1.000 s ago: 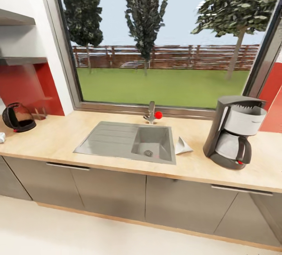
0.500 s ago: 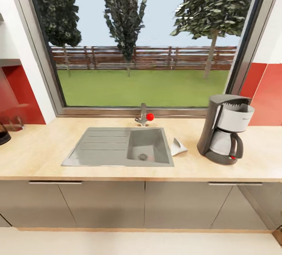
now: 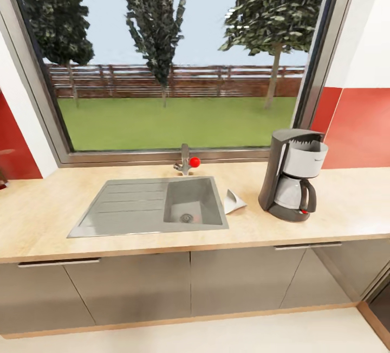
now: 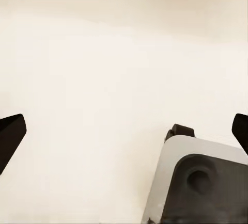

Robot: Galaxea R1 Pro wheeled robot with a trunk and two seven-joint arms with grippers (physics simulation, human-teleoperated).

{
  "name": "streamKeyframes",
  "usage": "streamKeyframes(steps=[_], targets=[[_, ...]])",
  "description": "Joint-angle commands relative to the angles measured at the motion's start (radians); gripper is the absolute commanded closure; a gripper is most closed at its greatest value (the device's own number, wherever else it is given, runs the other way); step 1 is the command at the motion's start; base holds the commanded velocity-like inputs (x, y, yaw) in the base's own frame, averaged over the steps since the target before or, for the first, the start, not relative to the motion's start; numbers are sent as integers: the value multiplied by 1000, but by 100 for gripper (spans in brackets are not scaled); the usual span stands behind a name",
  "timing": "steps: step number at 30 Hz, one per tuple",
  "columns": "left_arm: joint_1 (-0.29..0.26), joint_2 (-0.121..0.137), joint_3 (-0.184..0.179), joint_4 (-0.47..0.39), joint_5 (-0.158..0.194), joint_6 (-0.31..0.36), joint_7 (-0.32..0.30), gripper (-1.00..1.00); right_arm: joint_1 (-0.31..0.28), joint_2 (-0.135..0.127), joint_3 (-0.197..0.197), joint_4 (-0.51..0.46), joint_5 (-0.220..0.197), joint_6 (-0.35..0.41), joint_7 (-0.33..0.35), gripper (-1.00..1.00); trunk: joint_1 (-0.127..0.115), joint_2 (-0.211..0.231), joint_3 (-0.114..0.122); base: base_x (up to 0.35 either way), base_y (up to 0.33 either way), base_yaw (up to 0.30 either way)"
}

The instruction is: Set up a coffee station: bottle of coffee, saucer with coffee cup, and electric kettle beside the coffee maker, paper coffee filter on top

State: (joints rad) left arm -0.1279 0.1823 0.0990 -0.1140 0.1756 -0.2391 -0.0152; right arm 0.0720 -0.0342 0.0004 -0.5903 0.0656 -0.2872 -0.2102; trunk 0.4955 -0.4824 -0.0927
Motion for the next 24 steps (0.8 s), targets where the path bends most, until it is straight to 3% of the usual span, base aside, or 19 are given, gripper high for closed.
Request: streamKeyframes(steps=[1, 2, 3, 6, 7, 10, 19, 24], targets=[[17, 6, 6, 13, -5, -1, -2, -100, 0, 0, 1, -3, 7, 0, -5, -100, 1, -2, -2, 0, 0, -3], [36, 10, 5, 22, -20, 1, -2, -100, 0, 1, 1, -6, 7, 0, -6, -100, 1, -2, -2, 0, 0, -2], [81, 13, 5, 30, -87, 7, -1, -100, 0, 3, 1, -10, 5, 0, -6, -100, 1, -2, -1, 0, 0, -11], [100, 14, 5, 41, -126, 9, 11, -100, 0, 3, 1, -12, 5, 0, -6, -100, 1, -2, 1, 0, 0, -22], [103, 13, 5, 54, -135, 9, 47, -100, 0, 3, 2, -8, 6, 0, -6, -100, 1, -2, 2, 0, 0, -5], [105, 12, -2, 66, -140, 11, 122, -100, 0, 2, 3, -24, 7, 1, -6, -100, 1, -2, 2, 0, 0, -1], [104, 3, -52, 67, -139, 13, 140, -100, 0, 5, 3, -140, 6, 1, -6, -100, 1, -2, 2, 0, 0, 0], [103, 4, -55, 67, -138, 12, 141, -100, -44, 48, 4, -288, 7, 28, -13, -100, 1, -2, 2, 0, 0, 0]])
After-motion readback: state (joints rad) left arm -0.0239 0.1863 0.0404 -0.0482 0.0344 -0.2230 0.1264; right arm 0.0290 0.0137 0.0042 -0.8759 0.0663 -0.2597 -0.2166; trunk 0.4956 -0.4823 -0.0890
